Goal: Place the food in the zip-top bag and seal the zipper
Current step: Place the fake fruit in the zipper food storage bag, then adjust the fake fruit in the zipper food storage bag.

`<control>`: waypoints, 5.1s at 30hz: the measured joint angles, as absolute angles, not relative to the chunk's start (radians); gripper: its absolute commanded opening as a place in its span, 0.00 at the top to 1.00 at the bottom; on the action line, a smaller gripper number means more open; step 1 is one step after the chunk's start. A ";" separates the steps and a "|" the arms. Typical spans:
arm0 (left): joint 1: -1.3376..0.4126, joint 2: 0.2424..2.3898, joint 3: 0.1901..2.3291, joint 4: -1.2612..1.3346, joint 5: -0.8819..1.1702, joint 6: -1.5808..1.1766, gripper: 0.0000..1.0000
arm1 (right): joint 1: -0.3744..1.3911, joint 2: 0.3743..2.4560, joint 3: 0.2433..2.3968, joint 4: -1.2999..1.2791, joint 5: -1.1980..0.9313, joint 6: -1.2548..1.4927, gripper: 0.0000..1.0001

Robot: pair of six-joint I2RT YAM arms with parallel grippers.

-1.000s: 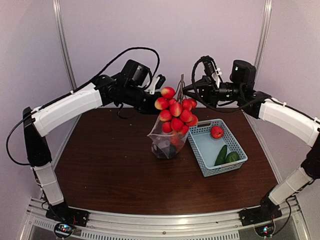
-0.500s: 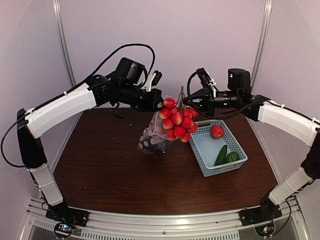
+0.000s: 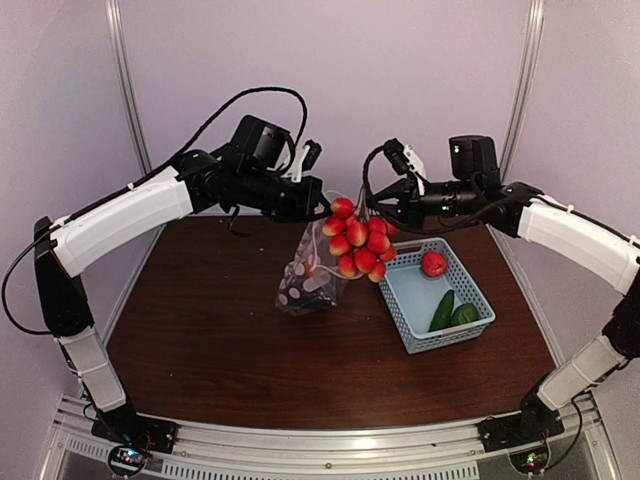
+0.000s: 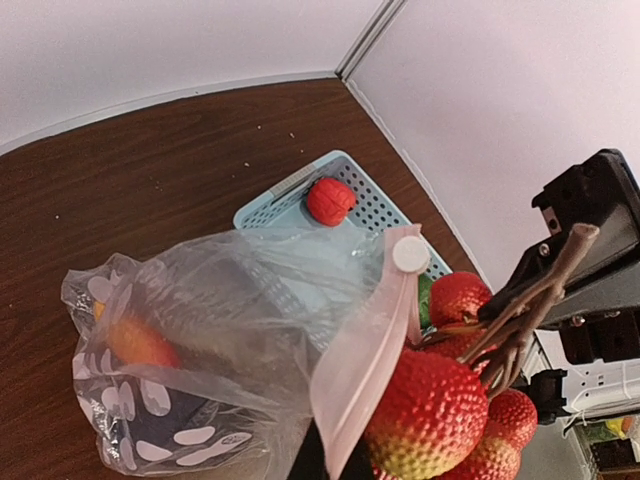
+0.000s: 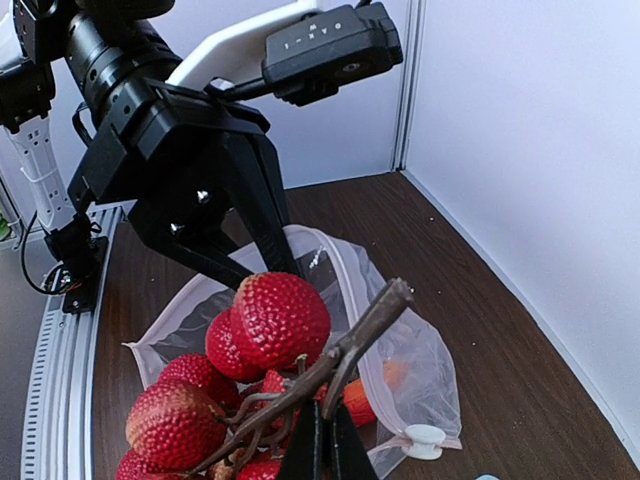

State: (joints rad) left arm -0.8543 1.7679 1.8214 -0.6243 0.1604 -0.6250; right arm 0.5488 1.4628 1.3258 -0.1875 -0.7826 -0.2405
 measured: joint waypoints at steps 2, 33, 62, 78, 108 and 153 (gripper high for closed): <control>-0.854 1.768 1.821 -0.617 0.153 -0.632 1.00 | 0.564 1.463 1.363 -0.228 -0.746 -0.249 1.00; -0.866 1.781 1.794 -0.543 0.026 -0.707 1.00 | 0.672 1.635 1.685 -0.609 -0.380 -0.052 1.00; -0.875 1.791 1.699 -0.402 0.086 -0.776 1.00 | 0.747 1.624 1.687 -0.708 -0.403 -0.147 1.00; -0.931 1.641 1.438 -0.178 0.002 -0.861 1.00 | 0.747 1.707 1.741 -0.847 -0.434 -0.188 1.00; -0.929 1.592 1.334 -0.143 -0.080 -0.858 1.00 | 0.624 1.504 1.668 -0.809 -0.436 -0.178 0.61; -0.928 1.473 1.150 0.059 -0.170 -1.039 1.00 | 0.690 1.690 1.382 -0.562 -0.757 -0.027 0.48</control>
